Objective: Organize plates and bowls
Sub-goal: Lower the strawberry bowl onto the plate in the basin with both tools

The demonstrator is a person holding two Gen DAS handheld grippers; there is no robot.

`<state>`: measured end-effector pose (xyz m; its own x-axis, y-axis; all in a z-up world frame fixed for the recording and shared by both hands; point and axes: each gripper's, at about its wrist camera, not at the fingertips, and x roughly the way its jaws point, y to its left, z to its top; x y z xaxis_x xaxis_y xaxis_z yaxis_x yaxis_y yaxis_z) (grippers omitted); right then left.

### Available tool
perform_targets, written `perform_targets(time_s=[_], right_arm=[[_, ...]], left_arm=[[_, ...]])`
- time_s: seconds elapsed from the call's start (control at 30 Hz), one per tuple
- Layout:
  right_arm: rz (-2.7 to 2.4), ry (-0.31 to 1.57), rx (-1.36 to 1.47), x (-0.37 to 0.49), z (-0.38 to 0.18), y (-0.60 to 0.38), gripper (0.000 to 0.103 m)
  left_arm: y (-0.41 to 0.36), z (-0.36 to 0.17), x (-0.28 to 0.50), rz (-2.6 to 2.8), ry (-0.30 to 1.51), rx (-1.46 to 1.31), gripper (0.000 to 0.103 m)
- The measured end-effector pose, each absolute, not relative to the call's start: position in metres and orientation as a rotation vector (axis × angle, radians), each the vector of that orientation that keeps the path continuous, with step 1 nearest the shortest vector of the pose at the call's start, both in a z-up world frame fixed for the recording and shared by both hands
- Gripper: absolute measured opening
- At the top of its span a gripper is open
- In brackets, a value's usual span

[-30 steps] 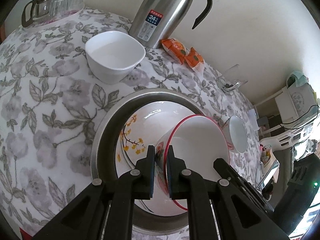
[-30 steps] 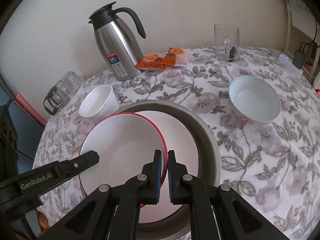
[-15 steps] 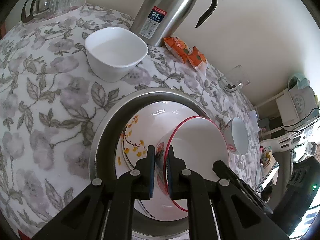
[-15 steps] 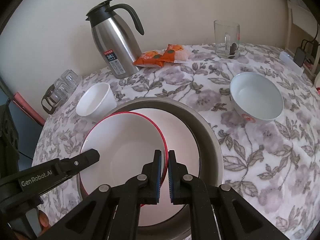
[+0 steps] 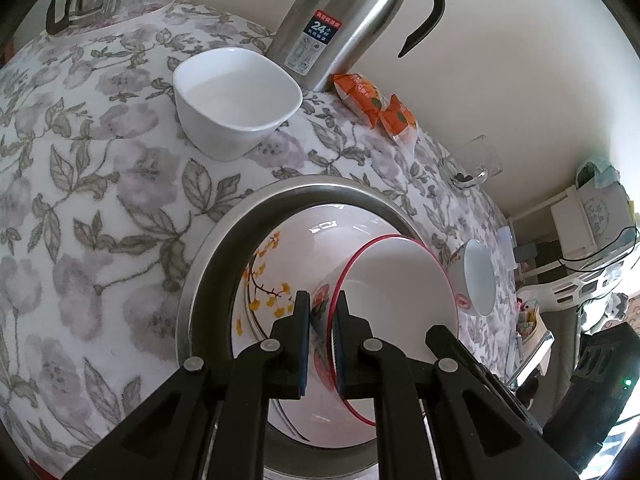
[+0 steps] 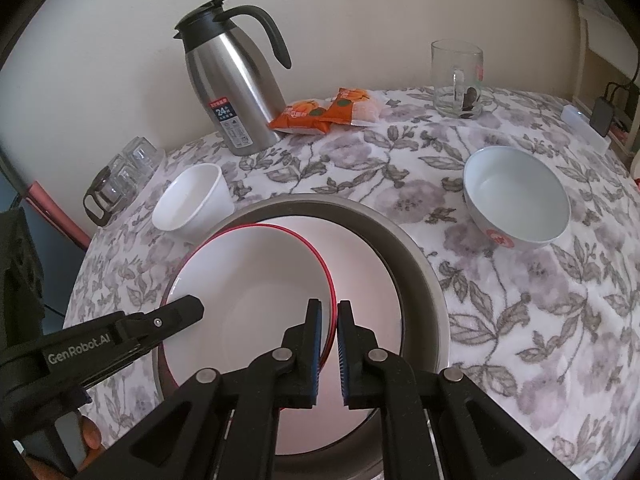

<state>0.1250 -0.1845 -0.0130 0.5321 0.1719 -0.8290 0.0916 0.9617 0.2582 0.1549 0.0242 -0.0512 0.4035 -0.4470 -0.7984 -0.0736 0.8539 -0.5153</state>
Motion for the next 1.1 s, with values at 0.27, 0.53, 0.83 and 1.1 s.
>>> perform_targets(time_s=[0.27, 0.53, 0.83, 1.1], right_arm=[[0.056, 1.012, 0.302, 0.1238, -0.0137, -0.1863, 0.010], [0.067, 1.016, 0.319, 0.1234, -0.0137, -0.1888, 0.011], [0.070, 1.025, 0.318, 0.1231, -0.0129, -0.1894, 0.011], [0.071, 1.029, 0.324, 0.1226, -0.0137, -0.1918, 0.011]], left_arm=[[0.0252, -0.0514, 0.1543, -0.251, 1.149, -0.538, 0.009], [0.0257, -0.0505, 0.1539, -0.257, 1.163, -0.546, 0.009], [0.0259, -0.0445, 0.1525, -0.259, 1.156, -0.538, 0.012], [0.0257, -0.0416, 0.1516, -0.258, 1.148, -0.525, 0.012]])
